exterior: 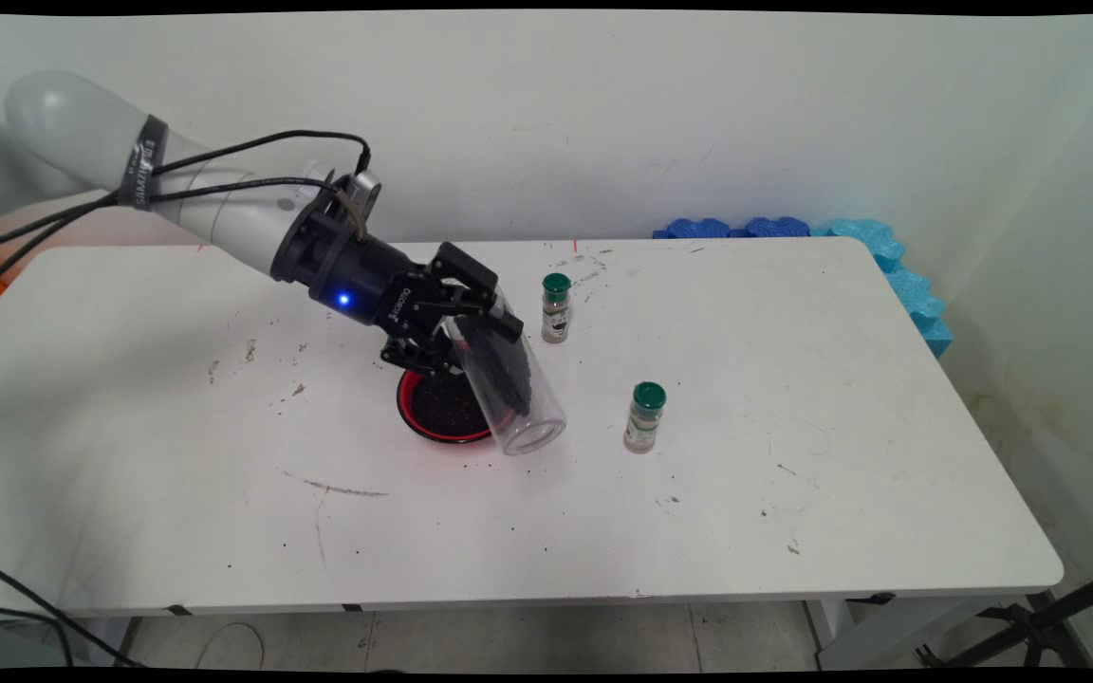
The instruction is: Pour the black seasoning powder in the red bowl
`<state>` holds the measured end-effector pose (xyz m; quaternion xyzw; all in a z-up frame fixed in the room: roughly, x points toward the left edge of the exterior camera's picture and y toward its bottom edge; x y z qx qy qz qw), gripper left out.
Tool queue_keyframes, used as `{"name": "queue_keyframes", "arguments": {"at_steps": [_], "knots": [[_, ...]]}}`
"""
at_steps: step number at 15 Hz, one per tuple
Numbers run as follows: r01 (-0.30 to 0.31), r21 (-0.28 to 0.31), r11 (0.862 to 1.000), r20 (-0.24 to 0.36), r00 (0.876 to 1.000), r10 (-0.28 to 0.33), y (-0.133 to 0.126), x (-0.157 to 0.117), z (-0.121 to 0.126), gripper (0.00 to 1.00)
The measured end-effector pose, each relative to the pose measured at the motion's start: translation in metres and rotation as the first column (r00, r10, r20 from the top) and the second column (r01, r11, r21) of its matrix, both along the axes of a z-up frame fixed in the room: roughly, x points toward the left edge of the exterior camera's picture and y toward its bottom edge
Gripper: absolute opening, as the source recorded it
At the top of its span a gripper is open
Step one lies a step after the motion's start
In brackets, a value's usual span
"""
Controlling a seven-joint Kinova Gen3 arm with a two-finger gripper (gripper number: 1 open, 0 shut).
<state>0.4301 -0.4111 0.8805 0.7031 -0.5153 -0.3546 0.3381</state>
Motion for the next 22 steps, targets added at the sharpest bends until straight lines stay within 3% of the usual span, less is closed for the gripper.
{"name": "queue_keyframes", "arguments": {"at_steps": [3,5,7,10,12,15,16,20,22], "knots": [[0.076,-0.116,0.990,0.040,0.997,-0.072,-0.003,-0.003,0.005,0.00],[0.128,-0.196,0.972,0.069,0.991,-0.116,-0.005,-0.005,0.009,0.00],[0.178,-0.279,0.944,0.104,0.983,-0.154,-0.008,-0.006,0.014,0.00],[0.234,-0.359,0.903,0.148,0.970,-0.192,-0.010,-0.008,0.020,0.00],[0.279,-0.416,0.865,0.181,0.958,-0.222,-0.010,-0.010,0.024,0.00],[0.360,-0.514,0.778,0.241,0.932,-0.272,-0.010,-0.016,0.035,0.00],[0.389,-0.547,0.741,0.265,0.921,-0.287,-0.010,-0.019,0.039,0.00],[0.444,-0.635,0.632,0.322,0.896,-0.306,-0.012,-0.030,0.055,0.00],[0.474,-0.672,0.569,0.355,0.881,-0.314,-0.012,-0.035,0.062,0.00]]}}
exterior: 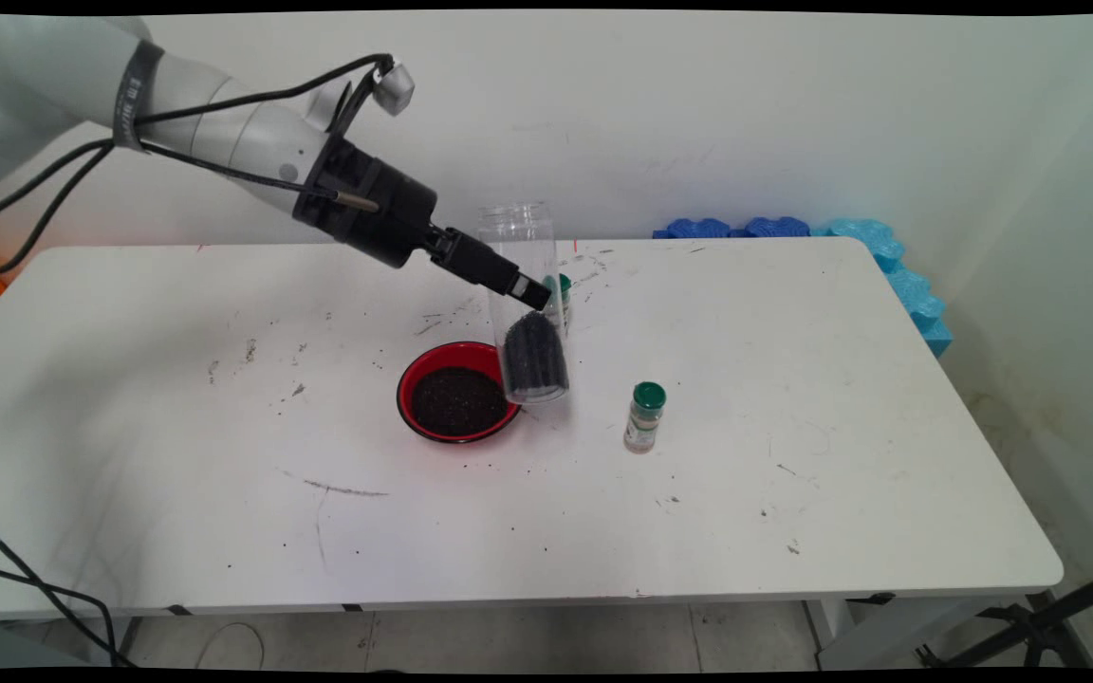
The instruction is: Pour the black seasoning powder in the red bowl
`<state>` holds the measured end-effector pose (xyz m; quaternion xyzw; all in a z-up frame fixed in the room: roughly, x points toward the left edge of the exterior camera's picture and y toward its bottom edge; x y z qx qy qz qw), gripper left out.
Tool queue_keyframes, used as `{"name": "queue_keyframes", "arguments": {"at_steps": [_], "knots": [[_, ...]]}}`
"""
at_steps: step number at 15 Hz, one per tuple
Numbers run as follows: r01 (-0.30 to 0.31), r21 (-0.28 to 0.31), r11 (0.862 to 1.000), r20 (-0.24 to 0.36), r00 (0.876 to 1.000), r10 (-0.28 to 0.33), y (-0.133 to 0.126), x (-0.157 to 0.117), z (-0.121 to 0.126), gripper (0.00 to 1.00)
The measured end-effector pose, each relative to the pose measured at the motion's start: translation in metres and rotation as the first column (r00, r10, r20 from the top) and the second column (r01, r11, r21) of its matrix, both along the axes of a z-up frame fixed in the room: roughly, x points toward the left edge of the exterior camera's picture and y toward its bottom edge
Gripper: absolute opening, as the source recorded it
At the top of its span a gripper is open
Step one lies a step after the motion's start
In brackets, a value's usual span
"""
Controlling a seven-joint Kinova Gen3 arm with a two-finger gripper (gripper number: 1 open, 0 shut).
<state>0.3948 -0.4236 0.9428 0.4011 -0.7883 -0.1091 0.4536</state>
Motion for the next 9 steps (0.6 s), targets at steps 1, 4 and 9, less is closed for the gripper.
{"name": "queue_keyframes", "arguments": {"at_steps": [1,4,9], "knots": [[0.019,-0.033,0.999,0.008,1.000,-0.019,0.000,-0.002,0.003,0.00],[0.071,-0.121,0.990,0.030,0.997,-0.068,0.001,-0.007,0.010,0.00],[0.193,-0.289,0.938,0.095,0.980,-0.172,0.008,-0.015,0.019,0.00]]}}
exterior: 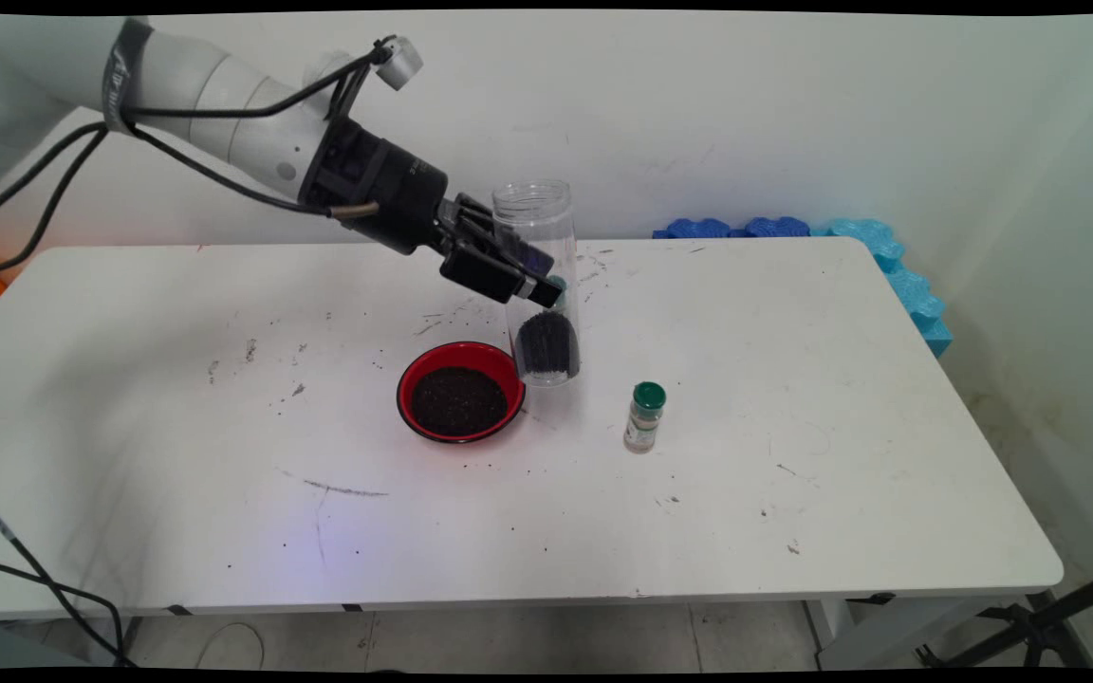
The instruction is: Pour the black seasoning powder in the red bowl, then place the picked object on the table
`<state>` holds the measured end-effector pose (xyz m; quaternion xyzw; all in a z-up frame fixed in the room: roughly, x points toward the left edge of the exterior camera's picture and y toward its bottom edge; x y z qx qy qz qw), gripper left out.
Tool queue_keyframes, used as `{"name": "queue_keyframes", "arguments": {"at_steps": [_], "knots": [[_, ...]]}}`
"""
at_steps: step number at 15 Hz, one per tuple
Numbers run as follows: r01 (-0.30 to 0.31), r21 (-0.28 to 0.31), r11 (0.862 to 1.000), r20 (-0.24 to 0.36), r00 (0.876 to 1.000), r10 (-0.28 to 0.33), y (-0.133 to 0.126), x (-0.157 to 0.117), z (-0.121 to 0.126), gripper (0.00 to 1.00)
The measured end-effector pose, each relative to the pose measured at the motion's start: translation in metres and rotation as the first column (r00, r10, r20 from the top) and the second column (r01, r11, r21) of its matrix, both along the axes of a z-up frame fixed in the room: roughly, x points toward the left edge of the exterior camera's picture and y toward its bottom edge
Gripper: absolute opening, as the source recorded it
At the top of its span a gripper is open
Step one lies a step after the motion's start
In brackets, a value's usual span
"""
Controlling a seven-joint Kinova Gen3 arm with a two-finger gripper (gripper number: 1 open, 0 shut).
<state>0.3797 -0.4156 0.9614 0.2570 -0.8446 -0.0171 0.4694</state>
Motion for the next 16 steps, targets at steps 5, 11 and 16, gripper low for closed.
{"name": "queue_keyframes", "arguments": {"at_steps": [5,11,16], "knots": [[0.093,-0.152,0.984,0.039,0.995,-0.088,0.007,-0.006,0.006,0.00],[0.164,-0.254,0.953,0.072,0.986,-0.151,0.014,-0.012,0.009,0.00],[0.201,-0.303,0.932,0.093,0.979,-0.181,0.018,-0.014,0.010,0.00]]}}
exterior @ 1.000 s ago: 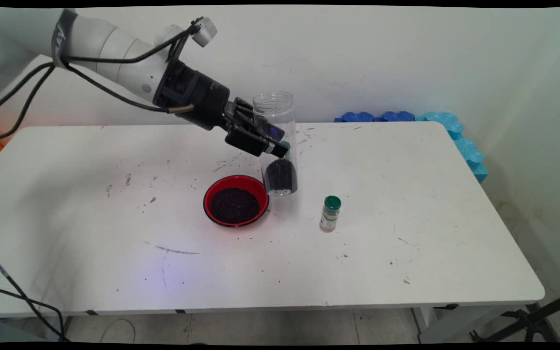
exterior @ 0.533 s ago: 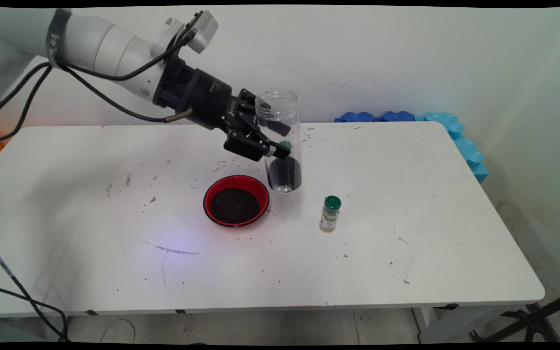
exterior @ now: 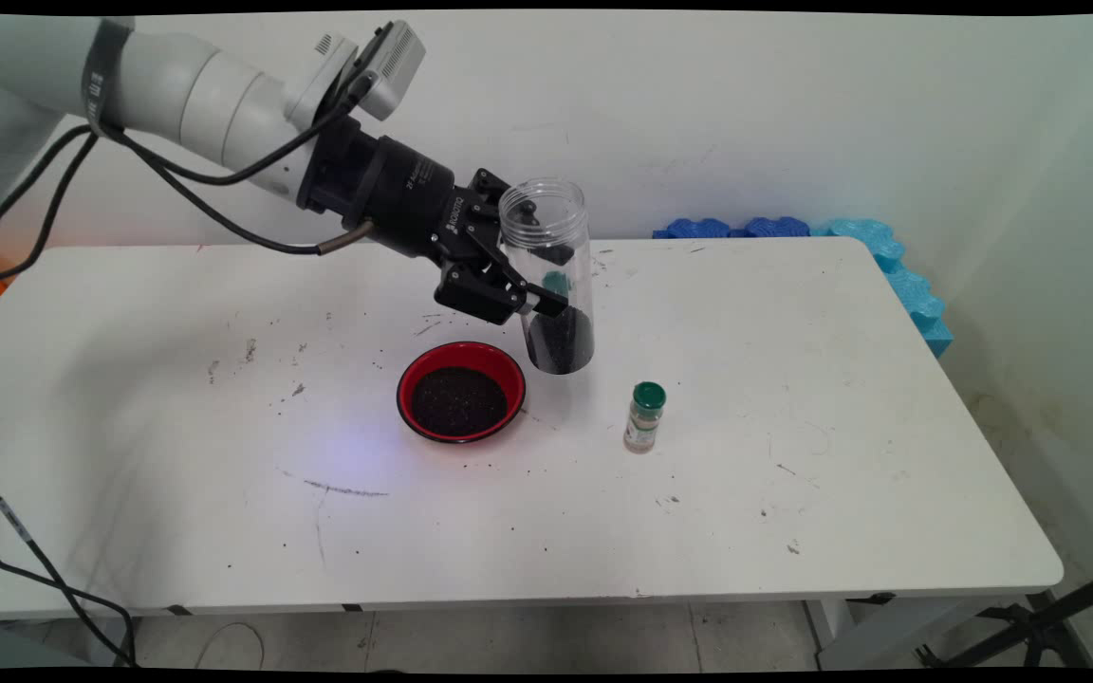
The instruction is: Place the picked object on the table
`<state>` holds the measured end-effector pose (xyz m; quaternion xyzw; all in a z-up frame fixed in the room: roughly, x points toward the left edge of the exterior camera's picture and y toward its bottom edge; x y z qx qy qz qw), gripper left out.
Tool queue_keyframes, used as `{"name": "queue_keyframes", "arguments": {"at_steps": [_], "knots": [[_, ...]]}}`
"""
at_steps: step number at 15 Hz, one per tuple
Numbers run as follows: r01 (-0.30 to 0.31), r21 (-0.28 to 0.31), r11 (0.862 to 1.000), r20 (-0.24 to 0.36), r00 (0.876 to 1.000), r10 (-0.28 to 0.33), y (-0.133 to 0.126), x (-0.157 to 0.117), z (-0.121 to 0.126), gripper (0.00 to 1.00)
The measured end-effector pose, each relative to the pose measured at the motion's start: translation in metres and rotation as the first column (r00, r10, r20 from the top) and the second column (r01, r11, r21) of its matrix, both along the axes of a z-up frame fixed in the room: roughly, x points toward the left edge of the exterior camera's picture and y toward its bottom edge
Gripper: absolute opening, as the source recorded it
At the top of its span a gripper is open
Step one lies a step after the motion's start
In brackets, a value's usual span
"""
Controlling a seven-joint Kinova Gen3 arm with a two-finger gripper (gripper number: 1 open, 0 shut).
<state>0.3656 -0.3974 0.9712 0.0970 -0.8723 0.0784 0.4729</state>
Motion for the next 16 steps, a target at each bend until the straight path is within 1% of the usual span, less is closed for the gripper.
{"name": "queue_keyframes", "arguments": {"at_steps": [5,7,9,11,14,16], "knots": [[0.020,-0.026,0.999,0.008,1.000,-0.019,0.003,-0.001,-0.001,0.00],[0.021,-0.028,0.999,0.008,1.000,-0.021,0.005,-0.001,-0.003,0.00],[0.015,-0.011,1.000,0.008,1.000,-0.015,0.007,-0.001,-0.008,0.00],[0.006,0.021,1.000,0.007,1.000,-0.006,0.012,-0.001,-0.015,0.00],[-0.012,0.069,0.998,0.012,1.000,0.011,0.019,-0.002,-0.032,0.00],[-0.020,0.089,0.996,0.020,1.000,0.018,0.024,-0.003,-0.045,0.00]]}}
